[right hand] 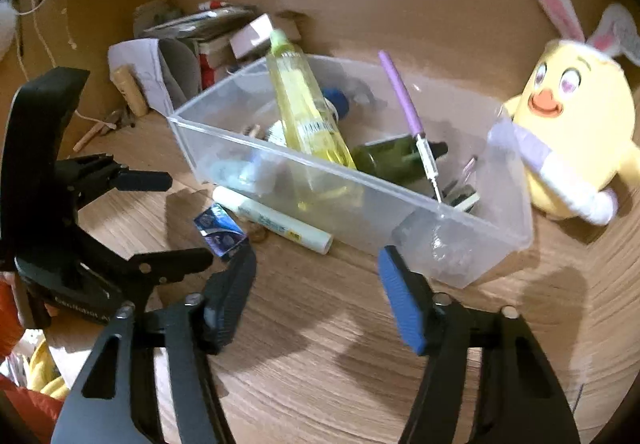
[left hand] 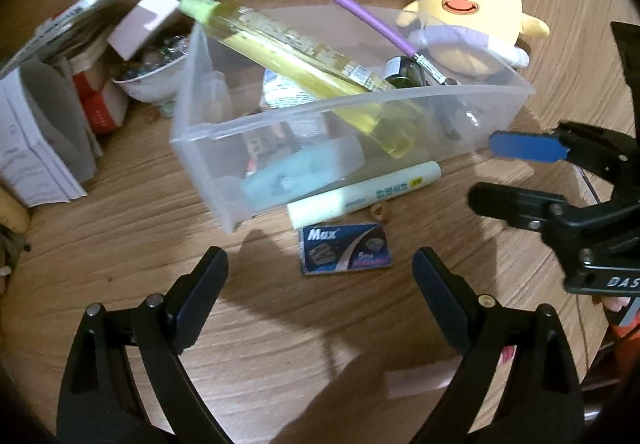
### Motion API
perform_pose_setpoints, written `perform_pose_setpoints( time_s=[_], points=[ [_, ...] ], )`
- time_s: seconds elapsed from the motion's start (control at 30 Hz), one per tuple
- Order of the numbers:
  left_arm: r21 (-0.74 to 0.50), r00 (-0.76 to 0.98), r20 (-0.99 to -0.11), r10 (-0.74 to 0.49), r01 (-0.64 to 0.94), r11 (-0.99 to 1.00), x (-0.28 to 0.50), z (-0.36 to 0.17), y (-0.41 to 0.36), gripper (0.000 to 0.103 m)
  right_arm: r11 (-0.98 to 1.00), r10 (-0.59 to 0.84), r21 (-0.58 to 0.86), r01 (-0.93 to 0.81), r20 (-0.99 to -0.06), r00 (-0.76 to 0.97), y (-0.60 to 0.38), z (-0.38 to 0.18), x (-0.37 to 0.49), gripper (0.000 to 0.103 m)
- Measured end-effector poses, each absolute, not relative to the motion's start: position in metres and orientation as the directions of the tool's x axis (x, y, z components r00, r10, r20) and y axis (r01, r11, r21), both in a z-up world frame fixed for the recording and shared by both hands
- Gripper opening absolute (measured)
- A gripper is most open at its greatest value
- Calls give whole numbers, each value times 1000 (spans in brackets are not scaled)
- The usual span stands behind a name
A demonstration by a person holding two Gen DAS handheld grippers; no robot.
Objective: Organize objects
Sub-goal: 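Grasp the blue Max blade box with left gripper while right grasps the white marker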
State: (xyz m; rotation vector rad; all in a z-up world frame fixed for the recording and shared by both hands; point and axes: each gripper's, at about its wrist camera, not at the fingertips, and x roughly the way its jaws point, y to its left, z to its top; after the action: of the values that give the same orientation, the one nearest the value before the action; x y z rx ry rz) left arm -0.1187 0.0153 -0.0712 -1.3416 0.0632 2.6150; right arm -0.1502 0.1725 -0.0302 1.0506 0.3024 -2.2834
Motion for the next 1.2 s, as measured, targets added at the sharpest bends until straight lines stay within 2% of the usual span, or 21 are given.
perform_pose_setpoints(
  time_s=[0.03,0.13,0.27,0.3,0.53,0.67,0.8,1.0,1.17,1.2],
  points=[
    [-60,-561,-810,168,-206,-977,-120,-72,17,81,-794,-429,57,605,-758,-492,171,-33,-154,48],
    [-72,-551,-814,185,-221,-973,-123,-76,18,69,-796,-426,69,602,-770,-475,166,-39,-158,39],
    [-55,-572,-800,181,-230,-972,-120,-76,17,56,-784,-422,52,618,-775,-471,154,-43,-159,36],
    [-46,-578,-797,176,-233,-972,-119,-76,17,49,-783,-418,41,621,-774,-475,151,-43,-159,36],
    [-67,-585,-788,193,-231,-971,-112,-76,1,49,-759,-372,-47,649,-786,-493,130,-48,-159,39],
    [-85,-588,-785,196,-211,-974,-106,-75,-15,49,-693,-443,44,720,-814,-377,132,-45,-152,36],
    [-134,-582,-782,224,-195,-972,-105,-74,-27,49,-685,-421,-26,728,-801,-426,128,-40,-145,36],
    [-89,-593,-784,184,-186,-978,-105,-75,-24,49,-681,-385,-67,729,-814,-435,106,-48,-156,36],
    [-90,-593,-784,185,-187,-978,-104,-76,-28,49,-675,-379,-26,737,-845,-377,101,-57,-167,36],
    [-91,-592,-784,187,-187,-978,-104,-76,-28,49,-673,-373,-25,739,-851,-369,101,-58,-167,33]
  ],
)
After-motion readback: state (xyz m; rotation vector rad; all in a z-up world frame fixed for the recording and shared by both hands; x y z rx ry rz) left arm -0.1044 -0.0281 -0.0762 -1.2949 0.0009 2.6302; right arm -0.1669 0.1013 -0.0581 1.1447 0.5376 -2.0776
